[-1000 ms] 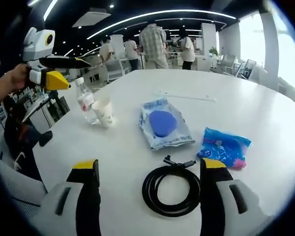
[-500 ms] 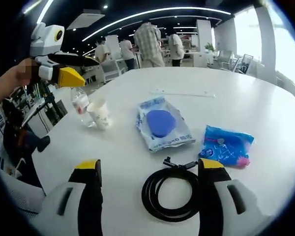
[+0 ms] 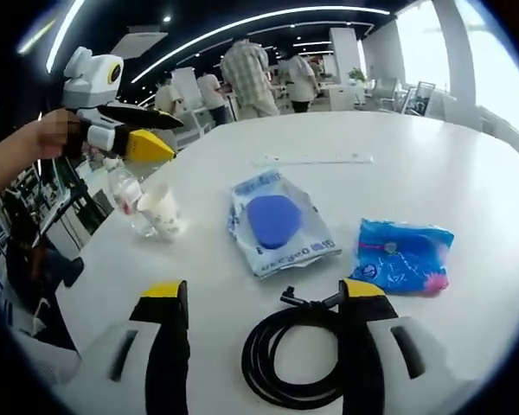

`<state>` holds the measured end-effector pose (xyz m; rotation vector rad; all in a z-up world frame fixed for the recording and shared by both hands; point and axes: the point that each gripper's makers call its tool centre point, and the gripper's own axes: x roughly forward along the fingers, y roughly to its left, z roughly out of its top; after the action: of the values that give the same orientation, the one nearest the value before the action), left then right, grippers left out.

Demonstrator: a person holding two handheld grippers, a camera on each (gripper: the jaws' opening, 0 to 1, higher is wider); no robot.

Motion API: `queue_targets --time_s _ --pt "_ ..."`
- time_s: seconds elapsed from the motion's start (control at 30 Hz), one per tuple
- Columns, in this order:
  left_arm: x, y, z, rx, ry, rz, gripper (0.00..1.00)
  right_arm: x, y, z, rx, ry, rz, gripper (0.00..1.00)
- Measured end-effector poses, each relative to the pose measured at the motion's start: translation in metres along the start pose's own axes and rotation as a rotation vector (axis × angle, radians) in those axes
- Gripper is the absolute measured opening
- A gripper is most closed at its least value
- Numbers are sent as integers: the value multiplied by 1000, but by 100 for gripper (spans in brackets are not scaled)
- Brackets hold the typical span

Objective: Arrange the tabletop items into an orderly group along one side of the table until the central work area is clear of visible clutter.

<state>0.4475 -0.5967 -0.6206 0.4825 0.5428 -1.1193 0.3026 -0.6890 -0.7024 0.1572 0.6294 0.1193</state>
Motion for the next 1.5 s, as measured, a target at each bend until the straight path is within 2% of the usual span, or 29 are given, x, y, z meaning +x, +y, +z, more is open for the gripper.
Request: queue_targets --time_s 0.2,0.23,0.37,0.67,0.8,1.0,1.23,1.33,1.5 --pt "24 9 -13 2 67 -16 68 11 -4 0 28 6 -5 64" --pt "30 10 -16 5 78 -23 66 14 -9 2 25 -6 -34 64" --pt "44 13 -23 13 116 -29 63 20 -17 6 64 -24 -59 58" --pt "74 24 -41 12 190 -43 56 36 -21 0 124 -4 -57 55" --pt "85 28 -49 6 217 -51 55 41 -22 -3 140 7 -53 50" --pt "95 31 -60 2 245 -67 45 50 -22 -8 158 27 -44 44" --pt "104 37 -77 -13 277 -70 38 60 -15 -10 194 47 -20 37" --pt "109 40 -80 -69 276 -70 36 64 -14 -9 219 42 -20 37" --pt "116 40 -88 -96 287 -79 35 67 -15 -11 236 52 -27 32"
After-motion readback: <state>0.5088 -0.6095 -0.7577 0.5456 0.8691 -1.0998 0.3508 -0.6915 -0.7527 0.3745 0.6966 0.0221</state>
